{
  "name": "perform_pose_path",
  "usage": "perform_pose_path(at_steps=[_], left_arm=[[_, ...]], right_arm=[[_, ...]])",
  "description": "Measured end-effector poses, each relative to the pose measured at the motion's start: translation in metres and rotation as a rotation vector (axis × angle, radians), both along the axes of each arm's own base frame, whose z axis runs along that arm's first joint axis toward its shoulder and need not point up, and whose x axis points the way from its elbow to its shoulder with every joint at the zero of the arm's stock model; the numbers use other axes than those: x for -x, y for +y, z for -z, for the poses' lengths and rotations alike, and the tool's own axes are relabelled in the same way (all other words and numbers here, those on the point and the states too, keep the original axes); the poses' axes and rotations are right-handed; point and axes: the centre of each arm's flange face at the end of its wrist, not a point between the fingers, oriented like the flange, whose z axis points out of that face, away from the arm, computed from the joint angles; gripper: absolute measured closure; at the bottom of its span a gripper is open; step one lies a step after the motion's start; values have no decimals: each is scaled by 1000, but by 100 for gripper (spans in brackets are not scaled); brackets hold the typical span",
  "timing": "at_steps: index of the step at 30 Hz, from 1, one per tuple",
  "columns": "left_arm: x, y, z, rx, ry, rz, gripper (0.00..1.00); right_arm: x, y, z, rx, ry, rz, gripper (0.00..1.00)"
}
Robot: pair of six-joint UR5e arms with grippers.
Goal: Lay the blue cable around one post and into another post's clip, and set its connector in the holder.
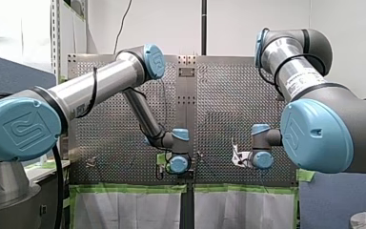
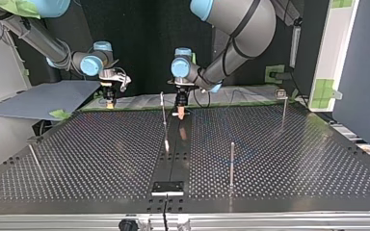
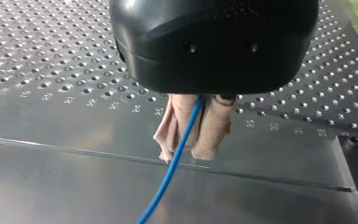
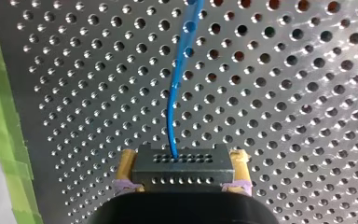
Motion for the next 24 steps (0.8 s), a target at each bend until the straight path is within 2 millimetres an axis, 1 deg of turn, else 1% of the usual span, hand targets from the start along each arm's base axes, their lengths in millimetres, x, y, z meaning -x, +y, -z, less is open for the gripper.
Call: perform_pose_path(at_steps=[1,2,3,4,5,10,13,20,24], left_arm=[[0,1,0,-5,6,3,69],[0,1,1,-14,14,7,56],[1,2,2,-21,19,9,56],[1,2,2,-30,26,12,31],[2,3,3,-42,34,18,0],[7,4,7,-101,68,41,0],[14,6,5,-140,91,64,0],[31,13,-9,-225,137,130,0],[44,13,-18,-264,156,173,0]], right_arm=[[0,0,0,-2,3,0,100],[1,0,1,-4,6,1,100],[2,0,1,-7,9,1,100],[2,0,1,-9,11,2,100],[3,0,1,-11,12,3,100],[6,0,2,-20,19,6,100],[7,0,3,-23,18,7,100],[7,1,3,-33,20,8,100],[8,1,4,-36,21,9,100]])
